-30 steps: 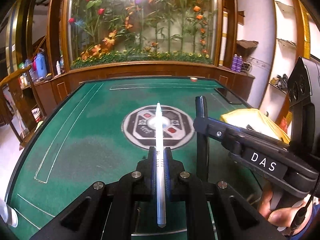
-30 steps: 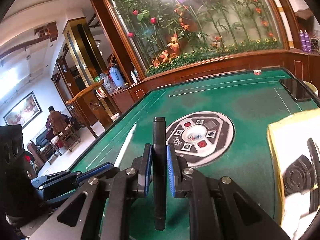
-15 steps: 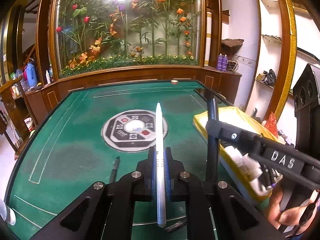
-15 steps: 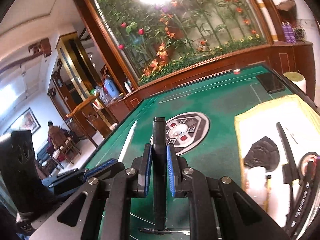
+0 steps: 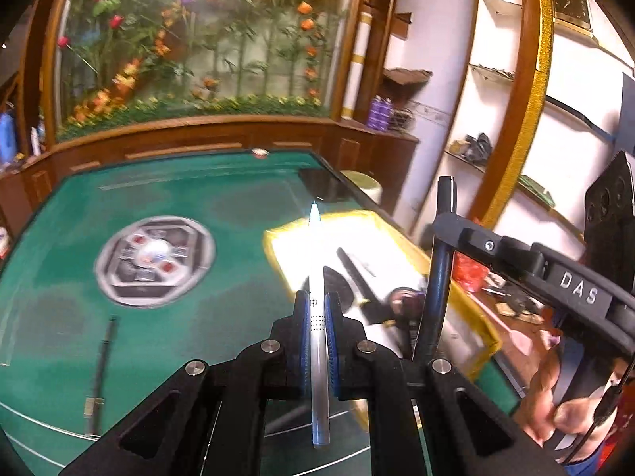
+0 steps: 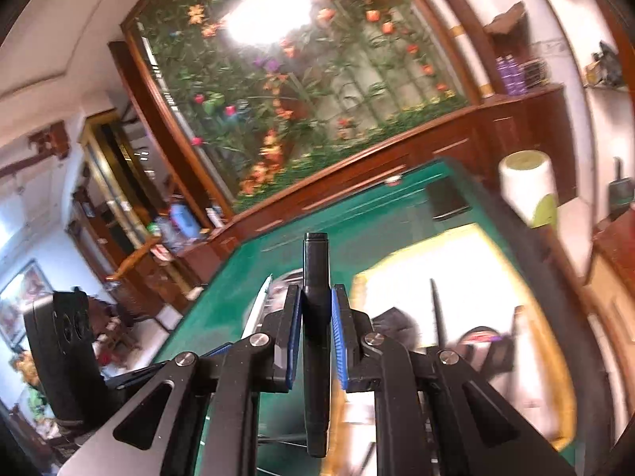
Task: Organize rigid objects
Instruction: 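Open both tools to drop the white pen and black pen into the tray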
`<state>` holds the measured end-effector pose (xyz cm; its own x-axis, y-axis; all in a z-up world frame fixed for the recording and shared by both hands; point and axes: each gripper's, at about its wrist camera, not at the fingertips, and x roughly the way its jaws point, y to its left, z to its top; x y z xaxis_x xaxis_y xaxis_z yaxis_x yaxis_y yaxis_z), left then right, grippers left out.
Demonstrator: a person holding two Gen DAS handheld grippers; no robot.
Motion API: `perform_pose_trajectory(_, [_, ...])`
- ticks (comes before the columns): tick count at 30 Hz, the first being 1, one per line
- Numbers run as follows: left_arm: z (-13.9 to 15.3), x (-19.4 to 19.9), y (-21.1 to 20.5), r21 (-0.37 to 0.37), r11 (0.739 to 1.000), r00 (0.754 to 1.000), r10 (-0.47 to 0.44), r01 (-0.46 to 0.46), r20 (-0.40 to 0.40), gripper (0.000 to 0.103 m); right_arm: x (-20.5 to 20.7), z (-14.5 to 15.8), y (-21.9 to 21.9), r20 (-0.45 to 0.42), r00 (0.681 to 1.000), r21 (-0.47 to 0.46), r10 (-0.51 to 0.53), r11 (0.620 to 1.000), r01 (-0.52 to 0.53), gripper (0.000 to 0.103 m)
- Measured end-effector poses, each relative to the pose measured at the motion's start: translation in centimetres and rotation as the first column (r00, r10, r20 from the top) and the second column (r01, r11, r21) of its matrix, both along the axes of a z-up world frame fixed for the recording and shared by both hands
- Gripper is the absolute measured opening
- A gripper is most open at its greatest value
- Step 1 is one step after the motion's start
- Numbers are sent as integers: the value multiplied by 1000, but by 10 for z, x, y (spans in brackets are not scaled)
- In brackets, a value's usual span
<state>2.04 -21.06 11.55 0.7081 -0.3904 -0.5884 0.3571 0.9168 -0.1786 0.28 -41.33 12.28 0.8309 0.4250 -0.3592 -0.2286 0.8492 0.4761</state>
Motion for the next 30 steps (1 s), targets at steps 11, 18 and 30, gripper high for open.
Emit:
perform_pose_trajectory(11, [-34,29,-72,2,997,989,-70,71,-127,7,28,-42,-45,-147,981,-60,-123,991,116,14])
perform_pose_trajectory(18, [-53,42,-85,0,997,977,-73,75,-201,7,58,-61,-45,-224,968,-65,-116,993,104,14])
perform_pose_trajectory(30, [-62,44,-78,-28,995,962,-102,98,-252,7,58,-66,-38,-249,960,-56,-128,991,118,15])
